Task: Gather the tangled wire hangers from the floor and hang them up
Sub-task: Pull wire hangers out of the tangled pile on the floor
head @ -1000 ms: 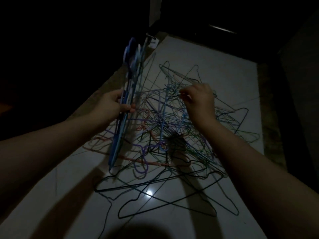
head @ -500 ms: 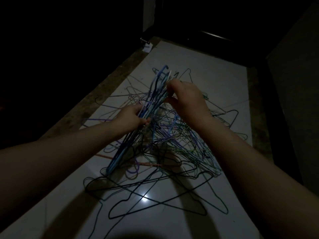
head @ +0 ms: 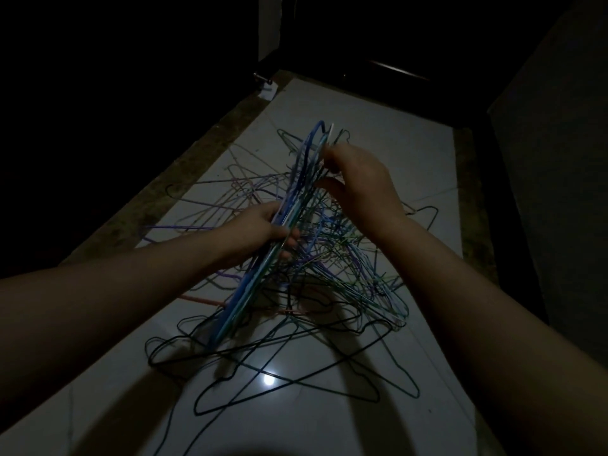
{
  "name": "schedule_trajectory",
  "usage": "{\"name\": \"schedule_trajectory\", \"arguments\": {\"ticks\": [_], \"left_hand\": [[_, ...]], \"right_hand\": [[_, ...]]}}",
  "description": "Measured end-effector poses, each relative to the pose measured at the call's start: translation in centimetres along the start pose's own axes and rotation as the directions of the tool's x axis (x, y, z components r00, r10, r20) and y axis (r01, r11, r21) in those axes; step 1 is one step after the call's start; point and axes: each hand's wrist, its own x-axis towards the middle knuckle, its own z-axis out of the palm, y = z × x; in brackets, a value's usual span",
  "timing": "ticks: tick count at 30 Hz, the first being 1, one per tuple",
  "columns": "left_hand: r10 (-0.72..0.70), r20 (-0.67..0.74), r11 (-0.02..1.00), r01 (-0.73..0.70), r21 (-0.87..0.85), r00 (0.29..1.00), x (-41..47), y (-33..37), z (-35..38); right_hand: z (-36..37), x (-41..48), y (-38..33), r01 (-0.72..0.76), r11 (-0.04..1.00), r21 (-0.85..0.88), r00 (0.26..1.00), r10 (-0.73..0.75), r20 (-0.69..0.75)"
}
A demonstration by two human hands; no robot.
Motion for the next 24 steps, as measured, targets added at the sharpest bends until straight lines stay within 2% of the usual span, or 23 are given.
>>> {"name": "schedule_trajectory", "arguments": {"ticks": [6, 13, 19, 21, 24], "left_hand": [[-0.025, 0.025, 0.988, 0.029, -0.153, 0.999, -0.2, 0.6, 0.4], [-0.023, 0.082, 0.99, 0.034, -0.14, 0.996, 0.1, -0.1, -0.1], [-0.055, -0.057, 0.983, 0.044, -0.179, 0.997, 1.0, -0.7, 0.1], [-0.034, -0.104, 0.985, 0.015, -0.174, 0.994, 1.4, -0.7, 0.0], [0.005, -0.176, 0.982, -0.038, -0.184, 0.984, 2.0, -0.9, -0.8]], "right_hand": [[0.7, -0.3, 0.7, 0.009, 1.0, -0.001, 0.995, -0.009, -0.095], [2.0, -0.7, 0.6, 0.046, 0.999, 0.014, 0.994, -0.044, -0.099], [3.3, -1.1, 1.0, 0.059, 0.995, -0.078, 0.985, -0.07, -0.157], [3.5, -1.6, 1.8, 0.005, 0.999, -0.052, 0.986, -0.014, -0.168], [3.6, -3.0, 3.9, -0.208, 0.977, 0.043, 0.962, 0.213, -0.173]]}}
